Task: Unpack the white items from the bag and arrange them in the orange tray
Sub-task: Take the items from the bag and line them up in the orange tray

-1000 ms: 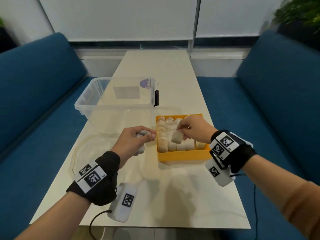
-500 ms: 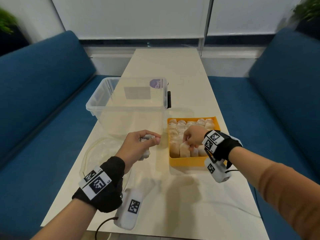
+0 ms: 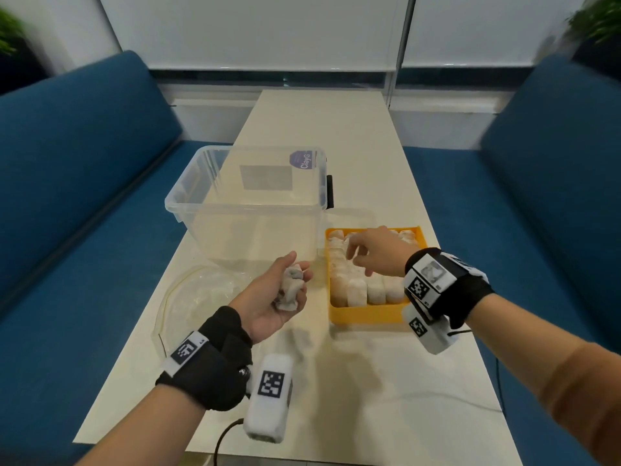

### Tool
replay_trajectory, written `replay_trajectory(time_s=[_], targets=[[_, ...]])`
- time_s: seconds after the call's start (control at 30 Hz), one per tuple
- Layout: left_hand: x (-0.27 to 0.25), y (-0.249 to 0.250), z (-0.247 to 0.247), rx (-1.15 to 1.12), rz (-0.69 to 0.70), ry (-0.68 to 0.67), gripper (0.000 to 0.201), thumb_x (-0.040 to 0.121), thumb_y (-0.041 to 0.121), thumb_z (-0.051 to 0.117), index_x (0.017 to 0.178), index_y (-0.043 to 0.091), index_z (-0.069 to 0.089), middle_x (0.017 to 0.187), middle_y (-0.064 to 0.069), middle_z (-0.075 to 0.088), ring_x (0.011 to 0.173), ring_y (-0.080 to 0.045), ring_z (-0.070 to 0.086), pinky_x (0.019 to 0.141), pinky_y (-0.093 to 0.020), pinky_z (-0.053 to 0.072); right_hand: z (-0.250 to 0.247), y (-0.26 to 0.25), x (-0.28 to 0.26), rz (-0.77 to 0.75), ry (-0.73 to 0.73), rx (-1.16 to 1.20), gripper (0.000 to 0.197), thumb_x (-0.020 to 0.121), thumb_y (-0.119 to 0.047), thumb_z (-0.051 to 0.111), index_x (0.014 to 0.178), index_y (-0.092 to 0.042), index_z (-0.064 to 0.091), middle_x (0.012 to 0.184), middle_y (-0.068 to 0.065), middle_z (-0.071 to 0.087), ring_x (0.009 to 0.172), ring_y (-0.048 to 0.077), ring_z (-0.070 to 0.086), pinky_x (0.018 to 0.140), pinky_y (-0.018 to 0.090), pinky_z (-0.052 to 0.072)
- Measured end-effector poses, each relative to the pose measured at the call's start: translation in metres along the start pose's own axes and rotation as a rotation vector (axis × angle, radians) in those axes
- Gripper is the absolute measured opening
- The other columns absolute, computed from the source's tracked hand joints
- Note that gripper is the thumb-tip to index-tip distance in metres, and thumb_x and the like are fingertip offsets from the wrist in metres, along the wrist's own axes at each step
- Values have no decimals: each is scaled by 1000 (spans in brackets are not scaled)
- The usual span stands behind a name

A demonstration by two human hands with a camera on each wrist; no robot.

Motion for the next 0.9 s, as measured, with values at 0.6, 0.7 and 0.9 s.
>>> replay_trajectory(time_s=[0.6,0.7,0.9], targets=[[-25,10,40,259,50,-97,31,93,28,60,113,5,62,102,-8,68,61,-10,58,38,-14,41,-53,-43,-66,-116,381,416,10,81,-19,68,88,-14,73,75,0,66,57,6,56,61,19,48],[-30,24,46,208,88,-81,26,92,26,61,106,4,62,91,-7,65,57,-9,51,36,-13,38,-73,-39,-75,-92,513,457,10,82,-21,69,85,-11,72,73,0,68,58,9,57,63,25,51],[-38,51,70,227,208,-145,30,90,38,62,104,11,62,74,2,63,57,-9,41,41,-14,37,-95,-33,-86,-19,629,686,11,85,-21,67,86,-10,70,64,-1,66,49,7,58,51,15,49]])
Point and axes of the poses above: each hand's wrist, its own x-axis towards the middle knuckle, its own z-axis out of the palm, y = z × x, the point moved 10 cm from there along x, towards the middle knuckle
